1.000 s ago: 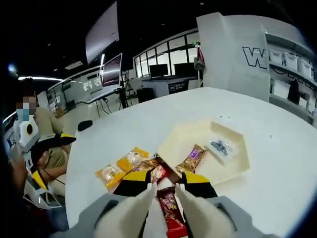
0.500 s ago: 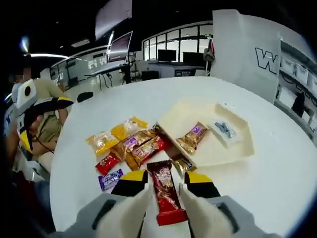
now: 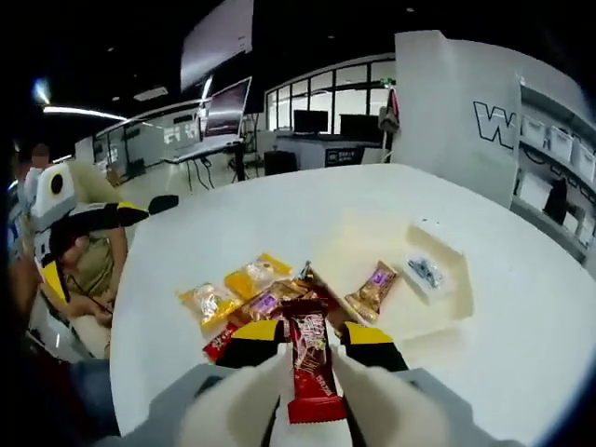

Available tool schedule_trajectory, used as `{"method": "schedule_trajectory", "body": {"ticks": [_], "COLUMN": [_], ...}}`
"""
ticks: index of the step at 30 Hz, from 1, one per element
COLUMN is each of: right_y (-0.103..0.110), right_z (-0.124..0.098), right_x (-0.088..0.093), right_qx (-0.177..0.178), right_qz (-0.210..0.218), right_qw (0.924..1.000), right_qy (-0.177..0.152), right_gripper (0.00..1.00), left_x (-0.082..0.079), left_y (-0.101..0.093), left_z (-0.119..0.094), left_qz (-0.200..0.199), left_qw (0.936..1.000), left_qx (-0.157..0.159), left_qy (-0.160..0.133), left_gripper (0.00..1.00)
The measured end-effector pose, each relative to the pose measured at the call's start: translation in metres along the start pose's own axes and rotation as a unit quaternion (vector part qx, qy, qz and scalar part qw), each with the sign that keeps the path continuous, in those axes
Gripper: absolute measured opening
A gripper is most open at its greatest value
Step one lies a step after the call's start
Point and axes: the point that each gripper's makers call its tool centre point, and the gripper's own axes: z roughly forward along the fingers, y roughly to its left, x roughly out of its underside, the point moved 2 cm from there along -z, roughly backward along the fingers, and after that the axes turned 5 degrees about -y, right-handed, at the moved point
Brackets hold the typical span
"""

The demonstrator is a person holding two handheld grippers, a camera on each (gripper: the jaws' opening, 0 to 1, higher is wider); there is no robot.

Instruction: Place the target food into the container with the food tongs after gripping and lifting it, then release it inside without dropping or visibly crushing the food.

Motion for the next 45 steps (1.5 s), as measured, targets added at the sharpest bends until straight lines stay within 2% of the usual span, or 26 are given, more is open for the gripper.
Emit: {"method": "schedule_trajectory", "body": {"ticks": [5, 11, 13, 15, 18, 22, 32, 38, 45], "right_y": [-0.005, -0.019, -0.026, -0.033, -0.043, -0.048, -0.059, -0.057, -0.059], "right_z": [-0.006, -0.003, -0.001, 0.001, 0.003, 0.007, 0.011, 0.010, 0.009], "right_x": [-0.032, -0.058, -0.076, -0.094, -0.122, -0.141, -0.157, -0.149, -0.137], "right_qx": [0.003, 0.017, 0.027, 0.038, 0.070, 0.084, 0.093, 0.091, 0.091], "right_qz": [-0.012, -0.020, -0.015, -0.027, -0.074, -0.105, -0.084, -0.087, -0.075], "right_qw": [0.9994, 0.9987, 0.9976, 0.9962, 0.9902, 0.9848, 0.9847, 0.9850, 0.9867], "right_qy": [-0.031, -0.043, -0.061, -0.074, -0.096, -0.110, -0.121, -0.118, -0.112], "right_gripper": [0.18, 0.18, 0.18, 0.19, 0.19, 0.20, 0.21, 0.21, 0.21], "left_x": [-0.001, 0.004, 0.004, 0.003, -0.002, -0.003, -0.002, 0.004, 0.003], "left_y": [-0.003, -0.008, -0.010, -0.009, -0.006, -0.003, -0.005, -0.004, -0.003], "left_z": [-0.001, -0.001, -0.002, -0.002, -0.005, -0.005, -0.001, 0.001, 0.000], "left_qz": [-0.008, -0.002, -0.001, 0.004, 0.001, 0.002, -0.013, -0.020, -0.018], "left_qw": [1.0000, 1.0000, 1.0000, 1.0000, 1.0000, 1.0000, 0.9998, 0.9997, 0.9998], "left_qx": [0.000, 0.003, 0.006, 0.006, 0.005, 0.003, 0.011, 0.012, 0.012], "left_qy": [-0.005, 0.004, 0.006, 0.007, 0.002, 0.000, -0.007, -0.002, -0.003], "left_gripper": [0.96, 0.95, 0.96, 0.95, 0.95, 0.94, 0.96, 0.96, 0.96]}}
